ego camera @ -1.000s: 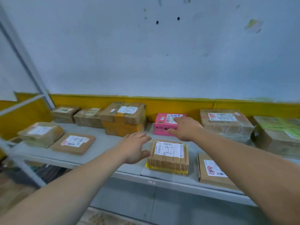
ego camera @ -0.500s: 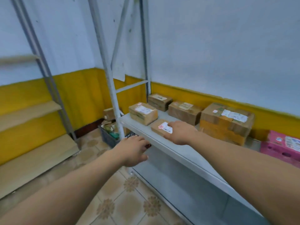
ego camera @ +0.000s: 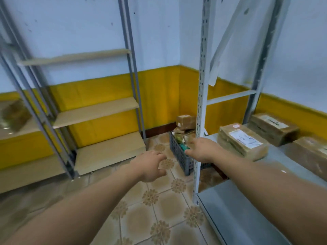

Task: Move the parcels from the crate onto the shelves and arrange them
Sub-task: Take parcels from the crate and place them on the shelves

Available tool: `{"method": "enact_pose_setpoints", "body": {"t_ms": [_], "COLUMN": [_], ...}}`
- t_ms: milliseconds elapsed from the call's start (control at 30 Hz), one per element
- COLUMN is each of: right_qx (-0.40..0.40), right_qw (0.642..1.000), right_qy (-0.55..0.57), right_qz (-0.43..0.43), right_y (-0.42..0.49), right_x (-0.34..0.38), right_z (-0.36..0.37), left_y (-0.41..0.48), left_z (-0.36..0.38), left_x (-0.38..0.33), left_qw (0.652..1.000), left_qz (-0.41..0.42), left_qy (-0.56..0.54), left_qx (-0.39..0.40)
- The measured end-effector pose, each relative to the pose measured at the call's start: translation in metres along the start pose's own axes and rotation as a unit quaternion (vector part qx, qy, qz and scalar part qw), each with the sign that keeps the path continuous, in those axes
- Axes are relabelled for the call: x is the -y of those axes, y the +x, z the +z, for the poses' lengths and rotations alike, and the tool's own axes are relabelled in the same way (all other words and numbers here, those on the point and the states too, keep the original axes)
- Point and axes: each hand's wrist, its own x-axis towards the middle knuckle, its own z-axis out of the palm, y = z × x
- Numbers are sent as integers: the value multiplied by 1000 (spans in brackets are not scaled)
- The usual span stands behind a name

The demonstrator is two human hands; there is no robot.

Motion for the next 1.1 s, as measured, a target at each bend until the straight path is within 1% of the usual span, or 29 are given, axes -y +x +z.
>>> {"method": "enact_pose_setpoints", "body": {"t_ms": [100, 233, 400, 500, 700, 867, 1000, 1100], "right_qx": [18, 42, 25, 36, 41, 51, 89, 109], "right_qw": [1000, 999, 999, 999, 997, 989, 983, 975], "right_qy": [-1, -1, -4, -5, 8, 13, -9, -16], "right_qz": [-23, -27, -22, -8, 68, 137, 162, 191], "right_y": [61, 128, 220, 284, 377, 436, 486, 526], "right_x": [11, 33, 57, 69, 80, 57, 21, -19], "right_z": [-9, -19, -21, -20, -31, -37, -34, -24], "left_y": [35, 81, 157, 208, 302, 396, 477, 534], "left_z": [-10, -17, -15, -14, -41, -70, -69, -67], "left_x": [35, 82, 153, 201, 279, 298, 288, 276], "left_qw": [999, 997, 996, 997, 997, 993, 985, 979], "left_qz": [-33, -60, -62, -42, 45, 94, 138, 150], "left_qy": [-18, -44, -58, -67, 2, 9, 21, 17], "left_qx": [0, -1, -1, 9, 58, 73, 97, 136]}}
